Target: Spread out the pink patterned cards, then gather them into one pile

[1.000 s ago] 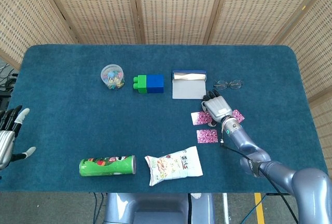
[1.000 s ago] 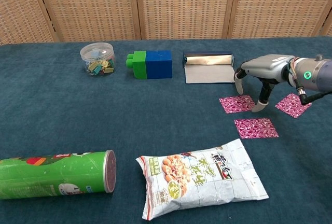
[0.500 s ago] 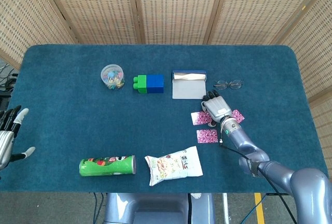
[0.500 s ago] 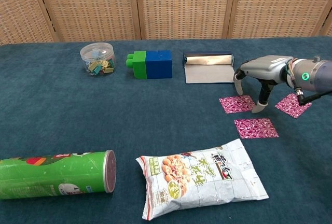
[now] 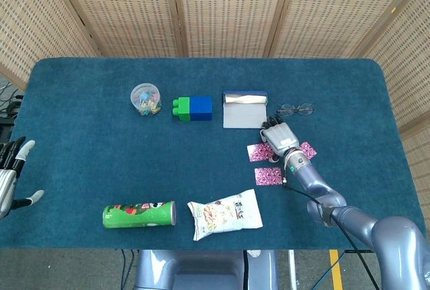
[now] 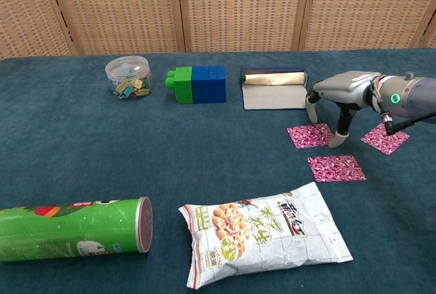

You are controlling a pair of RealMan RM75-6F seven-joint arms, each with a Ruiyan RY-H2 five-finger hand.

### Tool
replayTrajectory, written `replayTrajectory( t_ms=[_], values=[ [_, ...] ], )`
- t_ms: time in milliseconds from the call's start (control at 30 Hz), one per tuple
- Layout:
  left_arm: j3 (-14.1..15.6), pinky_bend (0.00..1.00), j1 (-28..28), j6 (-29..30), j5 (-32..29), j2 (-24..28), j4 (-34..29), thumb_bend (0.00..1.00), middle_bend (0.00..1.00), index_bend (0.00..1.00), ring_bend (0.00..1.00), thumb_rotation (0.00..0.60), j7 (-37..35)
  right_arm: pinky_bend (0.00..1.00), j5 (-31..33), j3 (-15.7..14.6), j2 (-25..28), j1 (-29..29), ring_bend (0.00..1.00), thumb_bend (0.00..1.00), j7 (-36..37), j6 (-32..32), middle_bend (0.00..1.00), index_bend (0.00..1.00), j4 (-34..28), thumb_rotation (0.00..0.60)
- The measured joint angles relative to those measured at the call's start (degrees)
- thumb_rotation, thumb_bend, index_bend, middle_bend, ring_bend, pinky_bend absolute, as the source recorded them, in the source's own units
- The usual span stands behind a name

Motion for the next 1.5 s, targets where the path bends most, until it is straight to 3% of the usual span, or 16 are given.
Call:
replayTrajectory(
  t_ms=[1033, 1500],
  values=[
    [-0.02, 0.00, -0.08, -0.17, -0.12, -0.20, 0.10, 0.04, 0.00, 0.00, 0.00, 0.600, 0.27, 0.00, 0.52, -0.47, -0.79, -0.17, 0.00, 0.13, -2.24, -0.21, 0.17, 0.41, 0.81, 0.600],
    [-0.04, 0.00, -0.16, -0.32, -0.16, -0.33, 0.36, 0.04, 0.00, 0.00, 0.00, 0.600, 0.15, 0.00, 0.32, -0.42, -1.46, -0.42, 0.00, 0.23, -2.44, 0.53, 0.20, 0.53, 1.43, 0.600]
  ],
)
